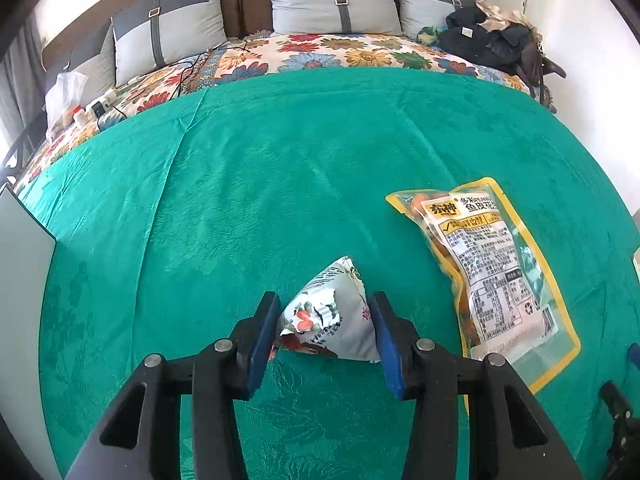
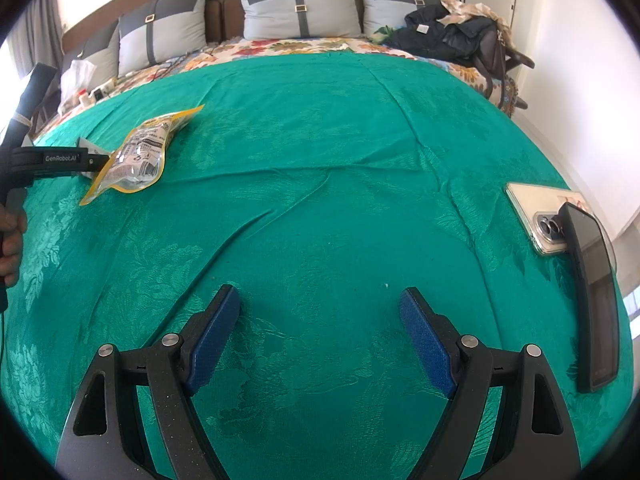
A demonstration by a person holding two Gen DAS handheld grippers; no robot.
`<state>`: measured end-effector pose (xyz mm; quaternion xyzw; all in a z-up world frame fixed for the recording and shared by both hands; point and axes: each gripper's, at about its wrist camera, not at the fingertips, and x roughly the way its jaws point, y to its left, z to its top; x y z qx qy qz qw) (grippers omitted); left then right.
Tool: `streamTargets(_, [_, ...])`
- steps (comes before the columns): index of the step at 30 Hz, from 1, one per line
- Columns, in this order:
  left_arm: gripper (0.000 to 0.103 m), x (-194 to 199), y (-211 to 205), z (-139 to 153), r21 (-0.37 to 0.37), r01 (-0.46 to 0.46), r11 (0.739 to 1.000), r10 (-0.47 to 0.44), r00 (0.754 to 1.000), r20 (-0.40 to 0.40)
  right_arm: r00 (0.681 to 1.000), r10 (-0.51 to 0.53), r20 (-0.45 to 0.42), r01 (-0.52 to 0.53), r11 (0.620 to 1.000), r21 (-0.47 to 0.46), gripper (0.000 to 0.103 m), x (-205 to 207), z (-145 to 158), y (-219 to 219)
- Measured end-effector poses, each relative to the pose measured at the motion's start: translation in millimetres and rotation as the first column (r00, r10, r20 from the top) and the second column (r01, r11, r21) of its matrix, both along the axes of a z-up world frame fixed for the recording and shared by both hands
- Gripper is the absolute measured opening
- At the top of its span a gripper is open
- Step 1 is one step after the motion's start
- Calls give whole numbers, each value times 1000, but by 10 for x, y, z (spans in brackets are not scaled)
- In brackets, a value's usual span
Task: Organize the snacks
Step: 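Set the triangular packet down and open the left gripper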
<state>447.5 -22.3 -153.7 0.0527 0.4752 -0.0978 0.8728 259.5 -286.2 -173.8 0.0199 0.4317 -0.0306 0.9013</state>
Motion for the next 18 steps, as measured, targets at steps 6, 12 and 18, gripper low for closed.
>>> streamTargets(6, [45, -479, 373, 137, -47, 20, 999, -19, 1000, 4, 1000, 0, 0, 0, 1000, 1, 85, 3, 1, -3])
streamTargets(12, [45, -1175, 825, 246, -71, 3, 997, -6, 999, -38, 1000, 1, 0, -1, 1000, 0, 85, 4, 2, -5])
streamTargets(18, [45, -1499, 1020, 164, -73, -43, 996, 41, 999, -33, 1000, 1, 0, -1, 1000, 0, 85, 5, 2, -6])
